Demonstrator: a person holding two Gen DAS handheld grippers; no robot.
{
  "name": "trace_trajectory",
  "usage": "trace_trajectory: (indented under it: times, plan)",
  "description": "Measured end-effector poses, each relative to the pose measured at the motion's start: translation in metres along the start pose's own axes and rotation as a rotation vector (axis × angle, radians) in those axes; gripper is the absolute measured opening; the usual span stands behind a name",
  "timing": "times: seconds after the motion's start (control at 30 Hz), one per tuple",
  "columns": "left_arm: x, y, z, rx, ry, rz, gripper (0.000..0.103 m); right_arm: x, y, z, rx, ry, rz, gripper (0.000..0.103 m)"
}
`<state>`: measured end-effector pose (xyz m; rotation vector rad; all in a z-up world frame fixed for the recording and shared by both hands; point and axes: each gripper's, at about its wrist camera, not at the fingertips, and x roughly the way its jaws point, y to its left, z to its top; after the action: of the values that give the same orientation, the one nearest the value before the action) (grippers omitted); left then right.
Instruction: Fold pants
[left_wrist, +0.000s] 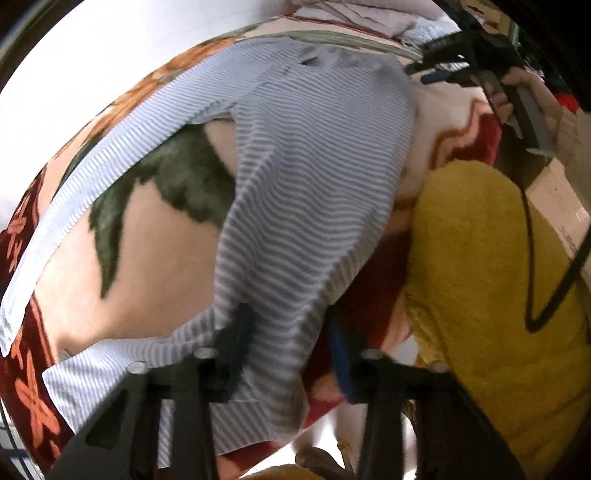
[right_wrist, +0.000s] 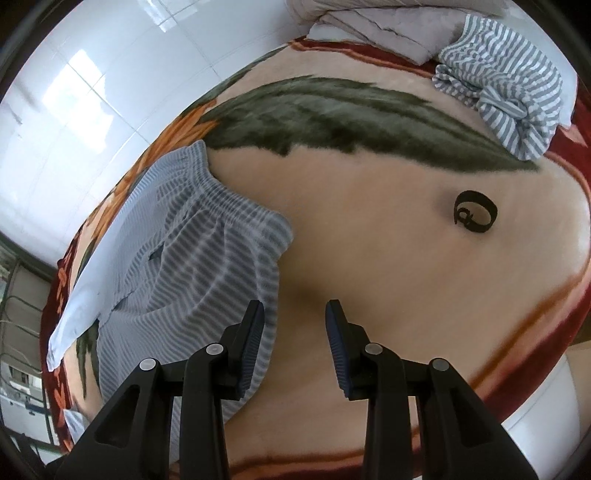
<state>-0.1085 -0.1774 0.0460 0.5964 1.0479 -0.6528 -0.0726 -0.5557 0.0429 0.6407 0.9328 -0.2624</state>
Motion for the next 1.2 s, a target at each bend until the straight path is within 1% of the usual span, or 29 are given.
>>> trace_trajectory:
  times: [0.03, 0.07, 0.13, 0.27, 0.33, 0.4, 0.43, 0.47, 0.5, 0.53, 0.6, 0.63, 0.7, 0.77, 0.83, 0.9, 1.03, 1.1, 1.2]
  plan:
    - [-0.001, 0.003, 0.001, -0.017, 0.000, -0.027, 0.003, 0.001, 0.000, -0.001, 0.003, 0.003, 0.006, 0.036]
    - [-0.004, 0.006, 0.002, -0.044, -0.006, -0.053, 0.003, 0.003, 0.001, -0.001, 0.005, 0.006, 0.013, 0.036]
    - [-0.016, 0.013, 0.006, -0.089, -0.045, -0.078, 0.002, 0.009, 0.003, -0.003, 0.006, 0.013, 0.022, 0.036]
    - [-0.042, 0.029, 0.012, -0.171, -0.123, -0.094, 0.002, 0.021, 0.007, -0.001, 0.033, 0.013, 0.047, 0.036]
    - [-0.055, 0.037, 0.013, -0.202, -0.159, -0.079, 0.002, 0.023, 0.007, 0.002, 0.056, 0.002, 0.076, 0.036]
    - [-0.063, 0.043, 0.014, -0.229, -0.179, -0.067, 0.002, 0.024, 0.008, 0.006, 0.078, -0.005, 0.109, 0.036]
    - [-0.067, 0.045, 0.015, -0.241, -0.186, -0.061, 0.002, 0.023, 0.009, 0.008, 0.080, -0.011, 0.116, 0.033]
    - [-0.071, 0.047, 0.015, -0.255, -0.194, -0.058, 0.002, 0.021, 0.011, 0.009, 0.075, -0.027, 0.115, 0.014]
    - [-0.075, 0.050, 0.016, -0.271, -0.206, -0.057, 0.002, 0.017, 0.013, 0.010, 0.069, -0.041, 0.106, 0.005]
    - [-0.082, 0.053, 0.016, -0.287, -0.221, -0.052, 0.002, 0.010, 0.014, 0.011, 0.073, -0.061, 0.104, 0.005]
    - [-0.096, 0.054, 0.016, -0.298, -0.252, -0.044, 0.002, -0.009, 0.013, 0.012, 0.092, -0.114, 0.139, 0.004]
    - [-0.104, 0.054, 0.017, -0.294, -0.266, -0.048, 0.002, -0.017, 0.012, 0.015, 0.100, -0.134, 0.143, 0.004]
    - [-0.117, 0.054, 0.021, -0.299, -0.289, -0.080, 0.002, -0.032, 0.010, 0.022, 0.125, -0.172, 0.156, 0.004]
    - [-0.126, 0.054, 0.026, -0.309, -0.310, -0.115, 0.002, -0.042, 0.012, 0.030, 0.130, -0.195, 0.150, 0.004]
    - [-0.131, 0.055, 0.028, -0.312, -0.328, -0.112, 0.002, -0.050, 0.020, 0.037, 0.103, -0.223, 0.125, 0.004]
    - [-0.132, 0.055, 0.027, -0.307, -0.332, -0.097, 0.002, -0.053, 0.028, 0.039, 0.074, -0.224, 0.104, 0.004]
    - [-0.130, 0.062, 0.020, -0.326, -0.334, -0.074, 0.002, -0.047, 0.043, 0.039, 0.042, -0.181, 0.074, 0.004]
    - [-0.135, 0.070, 0.020, -0.336, -0.355, -0.054, 0.002, -0.050, 0.051, 0.043, 0.039, -0.179, 0.078, 0.004]
    - [-0.142, 0.094, 0.031, -0.352, -0.395, 0.004, 0.002, -0.056, 0.070, 0.054, 0.007, -0.191, 0.085, 0.004]
